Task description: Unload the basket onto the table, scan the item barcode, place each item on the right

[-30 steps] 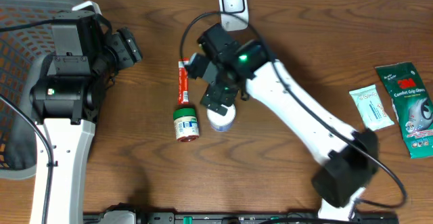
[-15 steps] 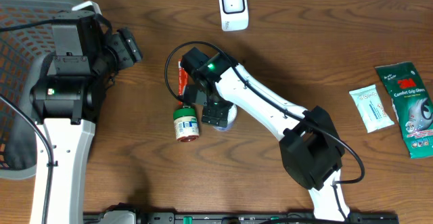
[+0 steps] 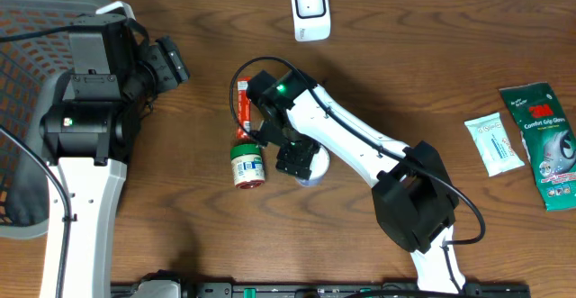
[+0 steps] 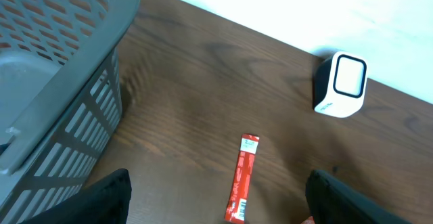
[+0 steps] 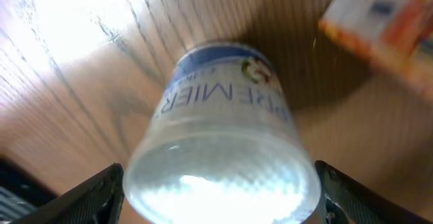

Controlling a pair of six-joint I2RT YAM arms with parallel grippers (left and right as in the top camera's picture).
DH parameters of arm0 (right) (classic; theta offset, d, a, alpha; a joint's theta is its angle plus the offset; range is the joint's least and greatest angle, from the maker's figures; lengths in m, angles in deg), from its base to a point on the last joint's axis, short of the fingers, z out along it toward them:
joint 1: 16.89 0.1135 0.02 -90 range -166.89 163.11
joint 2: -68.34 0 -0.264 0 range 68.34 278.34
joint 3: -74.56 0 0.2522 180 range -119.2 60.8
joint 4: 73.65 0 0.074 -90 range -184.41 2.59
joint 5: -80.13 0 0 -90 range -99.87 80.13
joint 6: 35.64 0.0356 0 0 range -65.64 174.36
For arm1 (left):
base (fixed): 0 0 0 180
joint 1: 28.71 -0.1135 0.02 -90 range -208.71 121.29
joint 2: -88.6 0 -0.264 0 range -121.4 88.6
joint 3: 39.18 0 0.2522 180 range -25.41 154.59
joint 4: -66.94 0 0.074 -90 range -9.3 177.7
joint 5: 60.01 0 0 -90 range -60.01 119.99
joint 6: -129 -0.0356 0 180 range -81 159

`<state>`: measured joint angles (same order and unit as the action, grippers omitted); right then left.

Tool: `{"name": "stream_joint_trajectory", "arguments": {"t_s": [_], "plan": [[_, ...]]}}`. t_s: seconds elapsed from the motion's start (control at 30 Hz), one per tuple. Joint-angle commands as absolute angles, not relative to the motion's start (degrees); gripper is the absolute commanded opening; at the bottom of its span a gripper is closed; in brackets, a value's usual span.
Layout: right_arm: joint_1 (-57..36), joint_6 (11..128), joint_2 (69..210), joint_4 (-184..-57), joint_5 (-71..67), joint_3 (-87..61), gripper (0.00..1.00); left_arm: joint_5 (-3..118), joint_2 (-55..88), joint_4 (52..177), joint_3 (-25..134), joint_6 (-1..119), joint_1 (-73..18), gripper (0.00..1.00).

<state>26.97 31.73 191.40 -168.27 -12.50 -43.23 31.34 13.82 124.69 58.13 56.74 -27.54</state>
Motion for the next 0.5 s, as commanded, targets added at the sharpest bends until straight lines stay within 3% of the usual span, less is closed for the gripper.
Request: {"name": "stream_joint_trajectory", "arguments": {"t_s": [0.0, 0.27, 0.37, 0.47], "plan": [[27.52, 41.98, 190.92, -168.67, -12.94, -43.56, 0.83, 31.42, 13.75, 124.86, 58.44, 56.0, -27.78, 0.82], [25.02, 64.08, 190.92, -167.51, -6.69, -43.56, 0.85, 31.4, 13.75, 124.86, 58.44, 56.0, -27.78, 0.82], [24.61, 63.05, 190.81, -166.81, -6.23, -43.58, 0.87, 31.42, 13.75, 124.86, 58.44, 56.0, -27.78, 0.82], [24.61, 53.87, 190.81, -167.11, -6.38, -43.65, 0.92, 31.42, 13.75, 124.86, 58.44, 56.0, -27.78, 0.82]]}}
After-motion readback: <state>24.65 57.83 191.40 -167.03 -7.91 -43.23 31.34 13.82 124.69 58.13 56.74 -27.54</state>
